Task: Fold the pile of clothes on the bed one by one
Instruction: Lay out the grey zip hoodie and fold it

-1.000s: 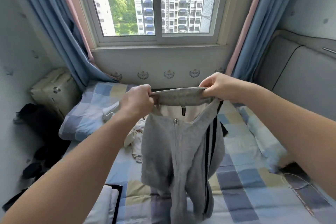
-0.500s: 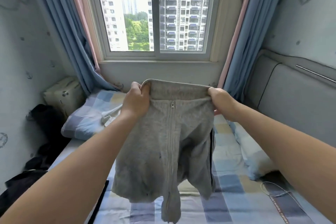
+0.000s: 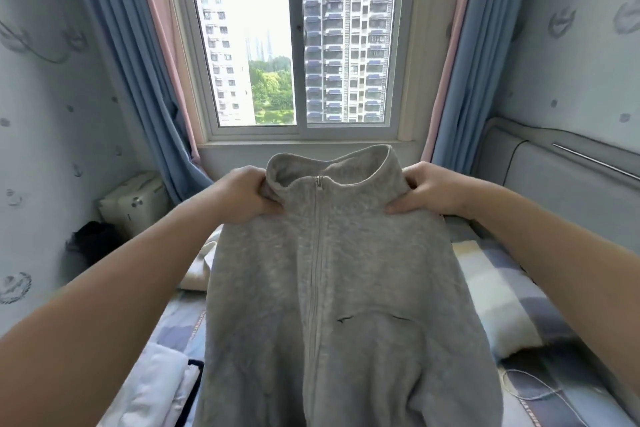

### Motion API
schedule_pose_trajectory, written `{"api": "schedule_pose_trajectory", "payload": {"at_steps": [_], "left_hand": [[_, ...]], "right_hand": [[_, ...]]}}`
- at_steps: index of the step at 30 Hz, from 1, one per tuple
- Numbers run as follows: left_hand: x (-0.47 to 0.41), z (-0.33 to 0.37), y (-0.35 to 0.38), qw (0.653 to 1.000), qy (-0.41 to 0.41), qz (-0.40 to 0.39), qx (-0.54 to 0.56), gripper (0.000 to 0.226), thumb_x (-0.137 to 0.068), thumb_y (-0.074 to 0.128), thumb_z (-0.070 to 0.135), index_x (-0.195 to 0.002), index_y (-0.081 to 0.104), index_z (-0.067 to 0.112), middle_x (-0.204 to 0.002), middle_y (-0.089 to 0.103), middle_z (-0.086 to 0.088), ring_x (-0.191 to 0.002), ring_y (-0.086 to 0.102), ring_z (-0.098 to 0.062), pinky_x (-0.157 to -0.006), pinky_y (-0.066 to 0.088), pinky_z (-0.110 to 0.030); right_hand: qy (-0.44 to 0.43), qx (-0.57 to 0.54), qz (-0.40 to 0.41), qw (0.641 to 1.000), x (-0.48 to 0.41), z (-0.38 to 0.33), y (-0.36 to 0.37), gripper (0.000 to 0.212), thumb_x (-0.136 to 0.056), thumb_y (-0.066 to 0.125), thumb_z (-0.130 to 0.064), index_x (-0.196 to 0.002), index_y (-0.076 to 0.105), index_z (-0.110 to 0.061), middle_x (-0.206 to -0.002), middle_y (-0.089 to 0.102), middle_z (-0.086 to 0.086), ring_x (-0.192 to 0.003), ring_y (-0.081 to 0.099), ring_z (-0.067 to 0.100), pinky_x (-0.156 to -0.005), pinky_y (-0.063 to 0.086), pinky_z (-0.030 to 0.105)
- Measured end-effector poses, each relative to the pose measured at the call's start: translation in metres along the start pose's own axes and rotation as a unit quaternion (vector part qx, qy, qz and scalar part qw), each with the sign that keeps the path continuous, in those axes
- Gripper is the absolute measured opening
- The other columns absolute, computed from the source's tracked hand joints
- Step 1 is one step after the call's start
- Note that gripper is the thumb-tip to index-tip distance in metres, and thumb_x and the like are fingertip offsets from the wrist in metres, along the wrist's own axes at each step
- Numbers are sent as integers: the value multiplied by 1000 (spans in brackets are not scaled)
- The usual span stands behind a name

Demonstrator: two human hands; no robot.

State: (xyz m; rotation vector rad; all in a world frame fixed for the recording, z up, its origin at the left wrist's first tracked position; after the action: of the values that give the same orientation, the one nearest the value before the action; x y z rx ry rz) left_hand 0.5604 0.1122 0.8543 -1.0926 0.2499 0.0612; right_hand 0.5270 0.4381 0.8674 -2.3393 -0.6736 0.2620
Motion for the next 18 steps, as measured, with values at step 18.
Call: {"api": "schedule_pose_trajectory", "payload": {"at_steps": [18], "left_hand": [[-214,-208,192,975,-187,-41,114,50,-84,75,52,-63,47,16,-62,50,3,-62,46,-16,-56,31,-35]], "right_hand": [[235,-100,87,963,-249,233,36,27,-90,74,-35,-93,78,-9,-93,78,9,-82,70,21,-84,56,38]]}}
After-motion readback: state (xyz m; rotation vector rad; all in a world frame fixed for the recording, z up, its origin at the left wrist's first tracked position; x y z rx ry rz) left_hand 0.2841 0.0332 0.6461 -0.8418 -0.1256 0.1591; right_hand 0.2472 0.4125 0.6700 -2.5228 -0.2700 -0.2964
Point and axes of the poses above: each hand's wrist, its own x-axis away from the middle knuckle, its own y-axis out of the palm, z = x × y, the point moved 3 cm from there along -x, towards the middle knuckle
